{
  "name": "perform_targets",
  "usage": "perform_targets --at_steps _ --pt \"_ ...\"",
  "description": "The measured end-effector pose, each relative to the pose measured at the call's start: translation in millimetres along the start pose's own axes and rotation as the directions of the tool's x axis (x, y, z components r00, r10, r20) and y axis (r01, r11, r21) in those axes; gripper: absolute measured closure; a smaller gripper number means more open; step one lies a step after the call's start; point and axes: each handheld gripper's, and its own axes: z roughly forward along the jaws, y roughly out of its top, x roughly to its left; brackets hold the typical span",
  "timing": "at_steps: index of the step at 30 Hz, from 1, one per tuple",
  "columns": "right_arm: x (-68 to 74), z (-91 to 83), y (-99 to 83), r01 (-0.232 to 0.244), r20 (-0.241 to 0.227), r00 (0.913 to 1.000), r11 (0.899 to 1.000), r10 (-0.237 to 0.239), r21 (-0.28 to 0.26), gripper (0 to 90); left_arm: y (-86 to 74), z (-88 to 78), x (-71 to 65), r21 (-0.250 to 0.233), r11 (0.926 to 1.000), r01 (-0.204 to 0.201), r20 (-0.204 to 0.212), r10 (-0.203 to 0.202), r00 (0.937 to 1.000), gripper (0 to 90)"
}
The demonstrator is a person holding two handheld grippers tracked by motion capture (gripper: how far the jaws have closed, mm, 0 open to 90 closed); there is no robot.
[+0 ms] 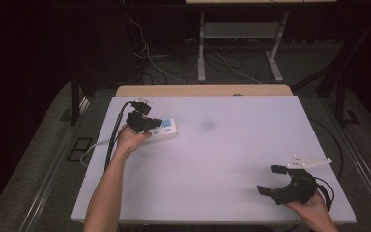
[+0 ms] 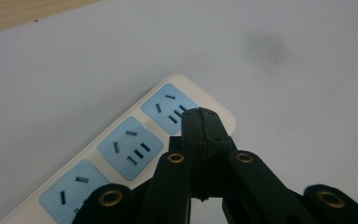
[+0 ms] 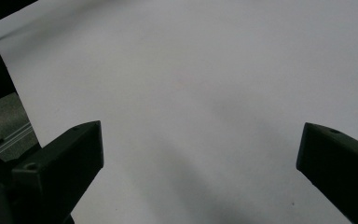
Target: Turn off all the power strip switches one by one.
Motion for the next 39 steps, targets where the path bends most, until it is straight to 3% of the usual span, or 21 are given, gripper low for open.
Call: perform_targets --at_steps 10,39 --pt "-0.6 -0.7 -0.4 -0.002 0.002 1.0000 1.000 0.002 -0.001 0.5 3.7 11.3 -5.9 0.015 0.9997 -0.019 0.002 0.019 0.9998 89.5" --pt "-1.1 0.0 -1.1 -0.003 0.001 1.0000 1.000 0.003 0.004 0.5 -1.5 35.8 -4.0 0.030 0.9996 0.002 0.008 -0.002 1.0000 89.5"
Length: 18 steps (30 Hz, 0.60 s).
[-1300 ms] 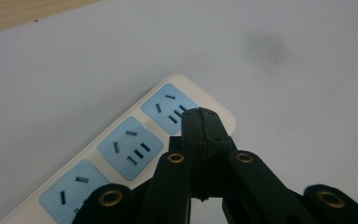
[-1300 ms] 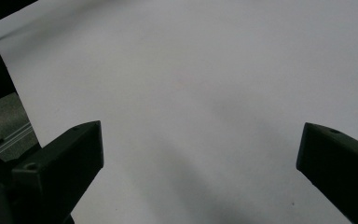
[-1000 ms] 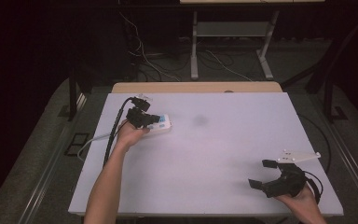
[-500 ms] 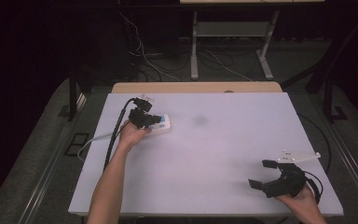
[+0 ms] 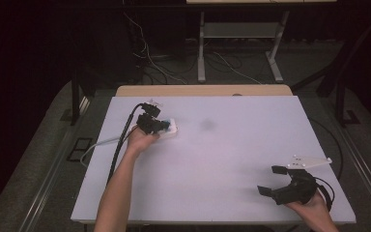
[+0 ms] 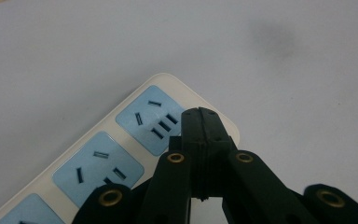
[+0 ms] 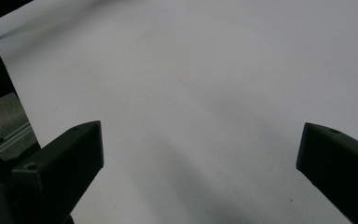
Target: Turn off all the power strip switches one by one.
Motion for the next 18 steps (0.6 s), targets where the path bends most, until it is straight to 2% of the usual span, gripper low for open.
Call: perform_targets --at_steps 4,9,14,18 --pt "0.0 -0.1 0.0 -0.001 0.000 1.0000 1.000 0.001 0.000 0.5 -1.7 2.2 0.7 0.008 1.0000 0.005 -0.004 -0.005 1.0000 89.5" --pt "0.2 0.3 0.3 0.003 0.000 1.0000 1.000 -0.003 0.003 0.5 -4.1 1.7 1.9 0.008 0.9996 0.028 0.023 -0.028 0.9993 89.4" --pt "1.4 0.9 0.5 0.010 -0.002 0.9999 1.000 -0.010 0.002 0.5 -3.6 1.8 0.3 0.013 0.9999 0.010 0.012 -0.010 0.9999 89.5" --pt "1.6 0.6 0.4 0.009 -0.002 1.0000 1.000 -0.008 0.003 0.5 -3.8 1.7 0.7 0.015 0.9997 0.017 0.014 -0.017 0.9997 89.5"
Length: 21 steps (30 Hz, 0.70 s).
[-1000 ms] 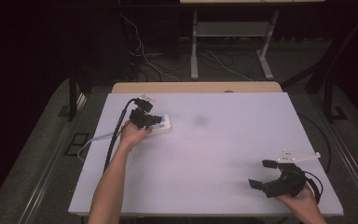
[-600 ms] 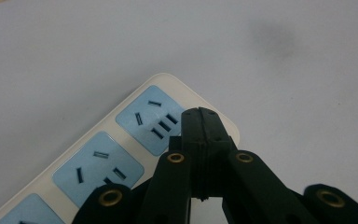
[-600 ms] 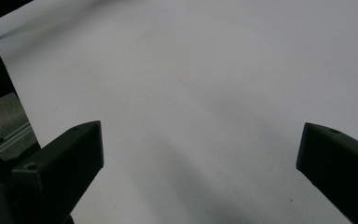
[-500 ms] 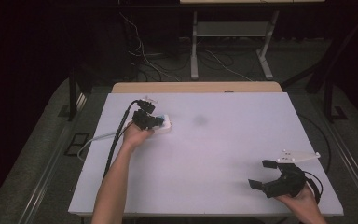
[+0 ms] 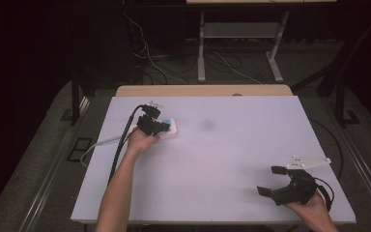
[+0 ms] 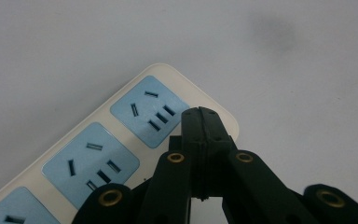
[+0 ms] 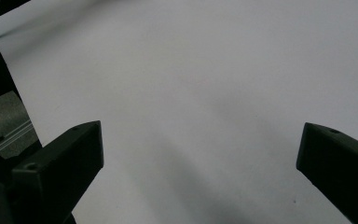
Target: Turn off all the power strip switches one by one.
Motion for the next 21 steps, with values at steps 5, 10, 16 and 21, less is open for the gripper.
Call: perform_targets --at_steps 5,10,16,21 --pt "0.3 0.1 0.2 0.002 -0.001 1.0000 1.000 -0.002 0.001 0.5 0.2 0.2 0.7 0.001 0.9995 0.033 0.006 -0.033 0.9994 89.6" --pt "0.6 0.1 0.1 0.004 -0.001 1.0000 1.000 -0.004 0.003 0.5 0.5 1.1 0.4 0.009 0.9987 0.051 0.003 -0.051 0.9987 89.7" --pt "0.9 0.4 0.1 0.004 0.000 1.0000 1.000 -0.004 0.004 0.5 0.3 0.8 -1.2 0.010 0.9996 0.025 -0.009 -0.025 0.9996 89.6" --pt "0.4 0.2 0.2 0.004 0.000 1.0000 1.000 -0.004 0.003 0.5 0.5 0.9 -0.5 0.007 0.9987 0.051 -0.003 -0.051 0.9987 89.5"
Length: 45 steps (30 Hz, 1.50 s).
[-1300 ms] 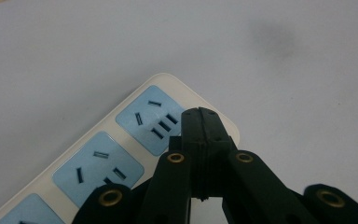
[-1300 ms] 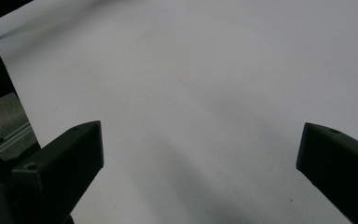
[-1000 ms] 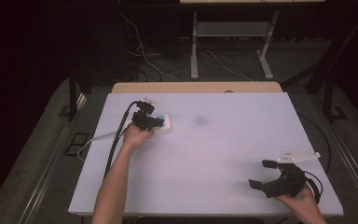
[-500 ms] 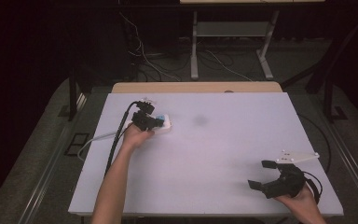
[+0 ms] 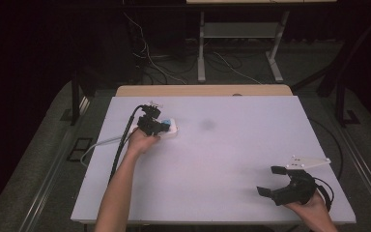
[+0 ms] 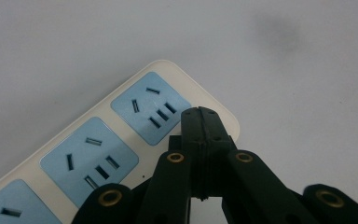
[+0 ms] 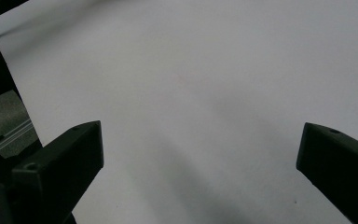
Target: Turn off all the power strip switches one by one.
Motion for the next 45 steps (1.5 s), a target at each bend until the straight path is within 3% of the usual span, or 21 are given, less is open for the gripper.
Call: perform_targets --at_steps 3,10,13,15,17,28,31,34,38,41,43,45 --pt "-0.4 -0.2 0.1 -0.001 -0.001 1.0000 1.000 0.001 -0.002 0.5 0.6 -0.7 0.7 0.009 0.9999 0.010 0.003 -0.010 0.9999 89.5" --pt "-0.4 -0.7 0.3 -0.003 0.001 1.0000 1.000 0.003 -0.003 0.4 0.9 -1.2 -1.3 0.014 0.9999 -0.009 -0.011 0.009 0.9999 89.4" --pt "-0.5 -0.9 0.3 -0.004 0.001 1.0000 1.000 0.004 -0.004 0.5 2.1 -3.4 -0.5 -0.016 0.9998 0.015 -0.015 -0.016 0.9998 89.4" --pt "-0.8 -0.8 0.3 -0.004 0.001 1.0000 1.000 0.004 -0.005 0.5 3.0 -4.6 0.6 0.000 1.0000 0.003 -0.056 -0.003 0.9984 89.4" --pt "-0.8 -0.7 0.4 -0.006 0.000 1.0000 1.000 0.006 -0.005 0.5 2.2 -7.4 3.0 -0.003 1.0000 0.008 -0.067 -0.008 0.9977 89.4" --pt "-0.8 -0.7 0.7 -0.006 0.003 1.0000 1.000 0.006 -0.006 0.5 -3.8 -42.7 15.1 -0.103 0.9946 0.005 -0.069 -0.012 0.9976 89.2" --pt "-0.6 -0.4 0.8 -0.006 0.003 1.0000 1.000 0.006 -0.005 0.5 -6.3 -54.6 17.1 -0.128 0.9918 0.006 -0.048 -0.012 0.9988 88.8" --pt "-0.5 -0.4 0.8 -0.006 0.003 1.0000 1.000 0.006 -0.006 0.5 -9.5 -66.3 16.8 -0.151 0.9885 -0.012 -0.036 0.007 0.9993 79.6" --pt "-0.2 -0.2 1.1 -0.004 0.003 1.0000 1.000 0.004 -0.007 0.5 -16.5 -80.3 15.7 -0.195 0.9808 -0.009 -0.022 0.005 0.9998 60.3" --pt "0.3 -0.1 1.3 -0.002 0.002 1.0000 1.000 0.002 -0.007 0.5 -22.8 -87.7 15.0 -0.211 0.9773 0.013 0.007 -0.012 0.9999 41.1" --pt "0.7 0.1 1.5 -0.001 0.002 1.0000 1.000 0.001 -0.007 0.5 -26.7 -90.7 13.0 -0.201 0.9795 0.015 0.022 -0.011 0.9997 22.1" --pt "1.2 0.2 1.7 -0.003 0.001 1.0000 1.000 0.003 -0.006 0.5 -30.8 -94.1 9.8 -0.200 0.9797 0.016 0.023 -0.011 0.9997 10.8"
